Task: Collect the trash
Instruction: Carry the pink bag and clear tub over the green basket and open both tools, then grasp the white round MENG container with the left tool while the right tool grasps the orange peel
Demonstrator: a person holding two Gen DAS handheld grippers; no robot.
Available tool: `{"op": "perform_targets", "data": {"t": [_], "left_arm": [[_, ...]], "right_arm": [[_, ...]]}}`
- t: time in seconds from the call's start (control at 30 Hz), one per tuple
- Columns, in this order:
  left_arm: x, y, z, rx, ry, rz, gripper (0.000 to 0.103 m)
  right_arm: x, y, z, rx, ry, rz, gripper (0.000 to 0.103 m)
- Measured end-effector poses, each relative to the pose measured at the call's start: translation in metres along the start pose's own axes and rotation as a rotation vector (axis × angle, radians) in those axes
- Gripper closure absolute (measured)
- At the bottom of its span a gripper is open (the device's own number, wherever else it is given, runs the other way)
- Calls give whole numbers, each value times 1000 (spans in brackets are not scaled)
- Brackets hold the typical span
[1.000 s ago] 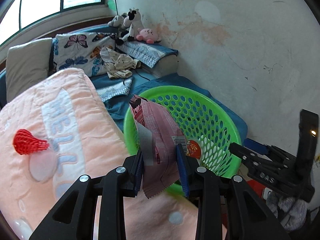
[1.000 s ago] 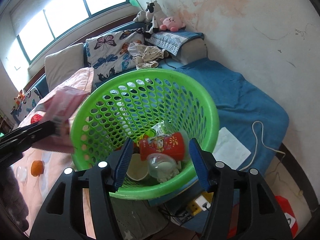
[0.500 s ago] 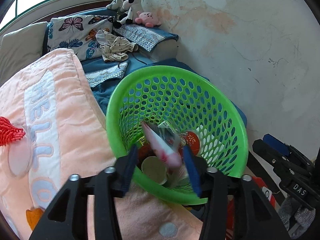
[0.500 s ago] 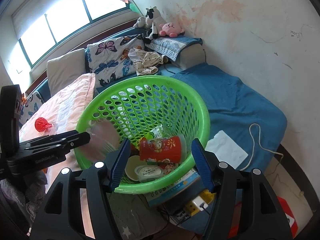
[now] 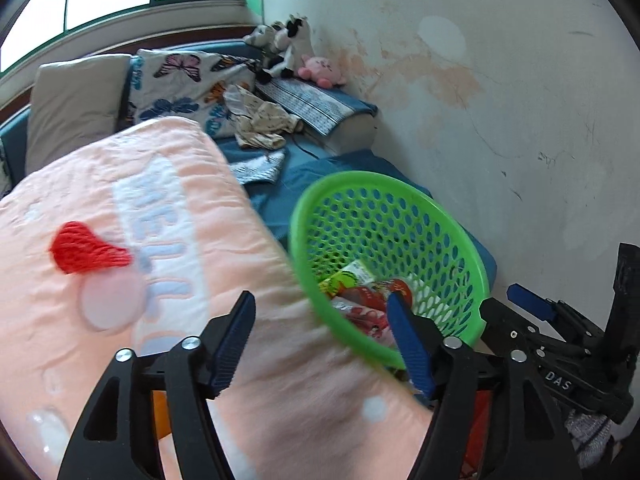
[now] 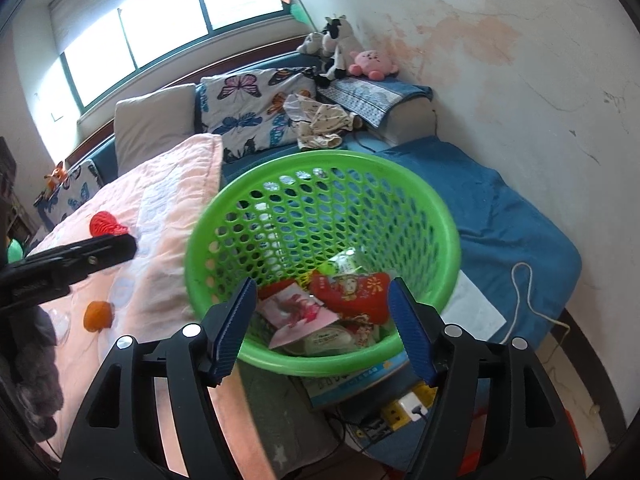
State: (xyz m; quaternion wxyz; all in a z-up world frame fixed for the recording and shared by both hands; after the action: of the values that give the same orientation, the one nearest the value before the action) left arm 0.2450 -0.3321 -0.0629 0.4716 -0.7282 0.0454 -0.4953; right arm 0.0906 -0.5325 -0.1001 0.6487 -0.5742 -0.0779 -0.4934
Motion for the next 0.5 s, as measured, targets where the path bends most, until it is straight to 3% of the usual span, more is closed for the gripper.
{"op": "perform_targets", "data": {"t": [0.1,0.5], "left_arm": [[-9,-18,13,29,-14,-10,32],[-66,-87,85,179,-128,-32,28]], "right_arm": [[-3,-2,14,18,-15,-2,32],[-24,-2,85,127,-116,26,25]]}}
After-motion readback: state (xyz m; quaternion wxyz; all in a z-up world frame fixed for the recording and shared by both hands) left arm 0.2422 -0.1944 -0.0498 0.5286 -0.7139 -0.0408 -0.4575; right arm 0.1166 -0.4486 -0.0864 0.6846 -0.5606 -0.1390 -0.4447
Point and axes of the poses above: each gripper's, at about its wrist camera, not at the fingertips, and y roughly the way its jaws point, z to its left, x to its top, the point moved 6 cm from there along y, roughly the way its jaws point, and after that the axes turned 11 degrees about y, right-handed, at the moved point
